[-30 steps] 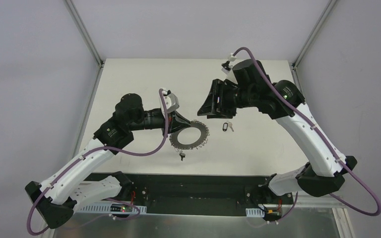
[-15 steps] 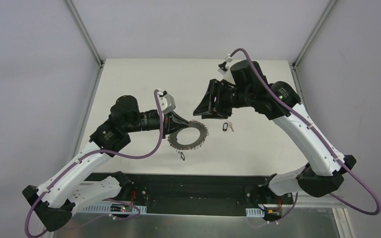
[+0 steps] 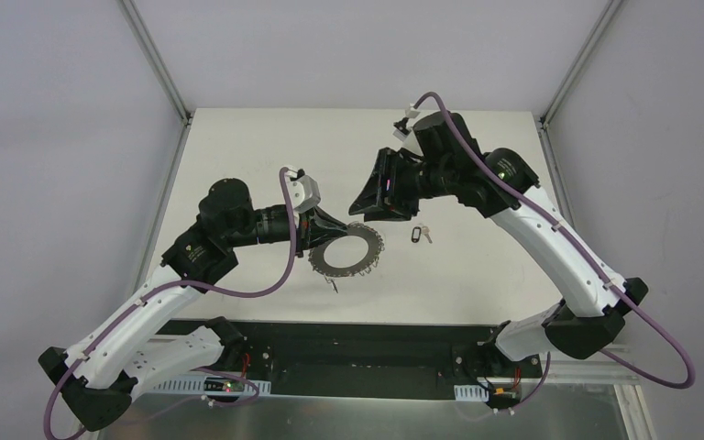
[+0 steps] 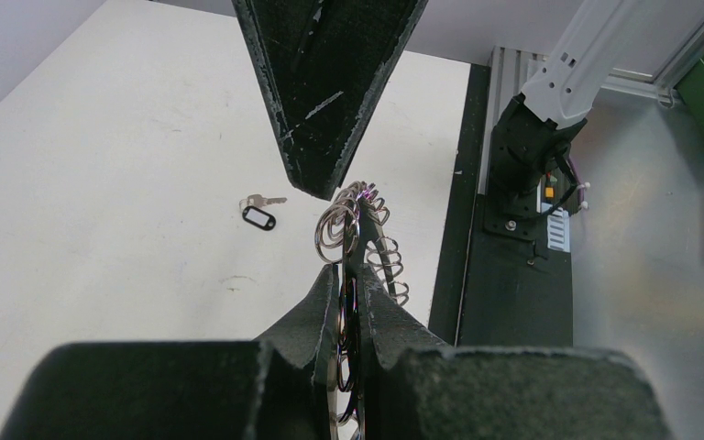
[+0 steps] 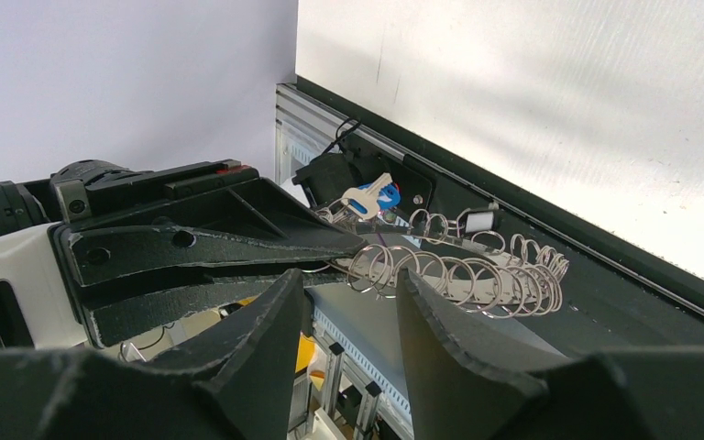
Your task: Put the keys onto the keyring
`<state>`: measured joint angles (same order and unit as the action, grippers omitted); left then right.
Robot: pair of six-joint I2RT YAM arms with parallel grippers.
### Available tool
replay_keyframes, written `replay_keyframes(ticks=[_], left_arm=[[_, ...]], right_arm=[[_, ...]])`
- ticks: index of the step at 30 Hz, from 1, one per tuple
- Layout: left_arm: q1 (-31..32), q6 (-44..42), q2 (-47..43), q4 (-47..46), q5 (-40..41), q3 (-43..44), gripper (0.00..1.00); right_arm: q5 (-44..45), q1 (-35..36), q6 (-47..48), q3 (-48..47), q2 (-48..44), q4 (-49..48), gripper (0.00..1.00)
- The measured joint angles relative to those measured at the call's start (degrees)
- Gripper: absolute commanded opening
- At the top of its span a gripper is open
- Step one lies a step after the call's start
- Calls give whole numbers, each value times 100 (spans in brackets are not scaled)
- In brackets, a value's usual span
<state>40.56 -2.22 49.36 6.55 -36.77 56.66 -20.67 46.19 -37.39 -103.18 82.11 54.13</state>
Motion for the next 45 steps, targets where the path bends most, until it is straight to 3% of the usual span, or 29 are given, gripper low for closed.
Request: replay_keyframes(ticks=[33,45], left_arm=[[0,-22,-105,2,0,-37,0],[0,-59,-144,4,2,-42,0]], right_arm=[[-293,98,-162,0,219,-164,40],[-426,133,-223,0,293,-205,29]])
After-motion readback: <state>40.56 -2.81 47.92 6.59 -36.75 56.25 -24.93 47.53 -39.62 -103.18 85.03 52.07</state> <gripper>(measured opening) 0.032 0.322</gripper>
